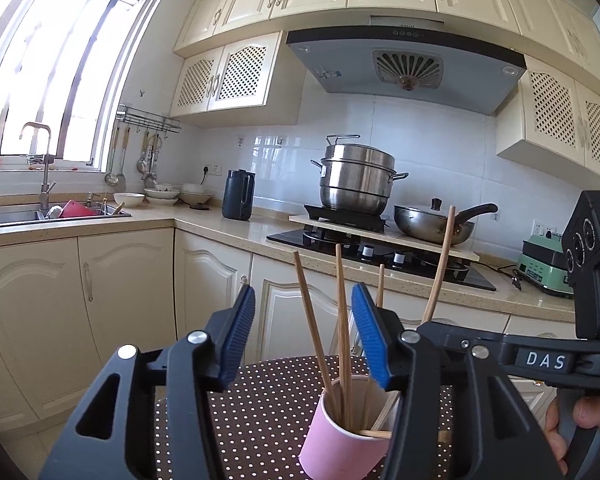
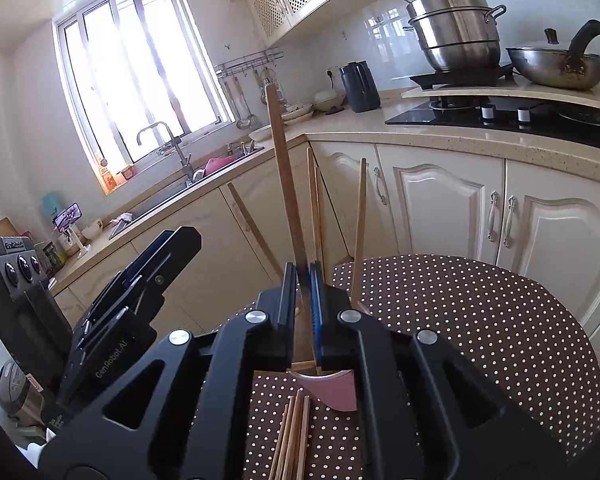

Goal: Organize utensils
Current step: 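Lower both chopsticks into the pink cup and open both grippers, then move both open grippers back down to the chopstick pile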

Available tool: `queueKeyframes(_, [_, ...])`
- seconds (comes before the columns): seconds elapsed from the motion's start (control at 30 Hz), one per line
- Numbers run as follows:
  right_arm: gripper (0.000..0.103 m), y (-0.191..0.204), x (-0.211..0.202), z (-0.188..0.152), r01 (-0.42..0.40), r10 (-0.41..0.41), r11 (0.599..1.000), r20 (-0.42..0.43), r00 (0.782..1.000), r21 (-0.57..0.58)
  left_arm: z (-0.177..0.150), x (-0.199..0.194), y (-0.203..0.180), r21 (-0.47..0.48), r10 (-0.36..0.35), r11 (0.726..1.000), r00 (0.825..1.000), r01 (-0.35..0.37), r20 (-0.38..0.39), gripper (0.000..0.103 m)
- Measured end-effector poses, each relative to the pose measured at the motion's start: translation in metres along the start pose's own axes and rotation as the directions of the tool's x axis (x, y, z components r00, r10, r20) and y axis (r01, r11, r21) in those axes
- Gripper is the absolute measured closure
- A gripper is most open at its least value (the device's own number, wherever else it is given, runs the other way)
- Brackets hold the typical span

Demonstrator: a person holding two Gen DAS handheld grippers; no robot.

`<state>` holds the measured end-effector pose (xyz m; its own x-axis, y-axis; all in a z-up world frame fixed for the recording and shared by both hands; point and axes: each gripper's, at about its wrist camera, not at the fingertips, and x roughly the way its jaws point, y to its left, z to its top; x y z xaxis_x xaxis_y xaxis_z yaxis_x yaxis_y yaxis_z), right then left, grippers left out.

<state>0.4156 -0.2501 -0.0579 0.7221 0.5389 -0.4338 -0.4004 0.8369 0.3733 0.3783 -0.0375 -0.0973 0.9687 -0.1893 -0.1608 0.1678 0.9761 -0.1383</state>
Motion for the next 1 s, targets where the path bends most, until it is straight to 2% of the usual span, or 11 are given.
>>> queueKeyframes(0.17, [0.093, 0.002, -0.002, 0.0, 0.011, -0.011, 1.0, -0.001, 1.0, 0.012, 0.005, -0.008, 0.002, 0.006, 0.014, 1.0, 1.0, -0.014, 0.008, 0.046])
queueKeyframes(0.33, [0.074, 0.006, -0.007, -0.001, 0.018, -0.018, 1.0, 0.009, 1.0, 0.016, 0.009, -0.018, 0.004, 0.008, 0.026, 1.0, 1.0, -0.026, 0.013, 0.045])
queueKeyframes(0.5, [0.073, 0.015, -0.018, 0.0, 0.025, -0.025, 1.0, 0.023, 0.999, 0.011, 0.016, -0.031, 0.004, 0.011, 0.034, 0.999, 0.999, -0.034, 0.022, 0.045])
queueKeyframes(0.6, [0.056, 0.021, -0.029, 0.001, 0.034, -0.035, 0.999, 0.047, 0.998, 0.002, 0.021, -0.041, 0.001, 0.019, 0.038, 0.999, 0.999, -0.038, 0.034, 0.043])
queueKeyframes(1.0, [0.056, 0.054, -0.082, 0.001, 0.074, -0.069, 0.996, 0.108, 0.992, -0.051, 0.042, -0.094, -0.011, 0.056, 0.066, 0.996, 0.995, -0.07, 0.075, 0.037])
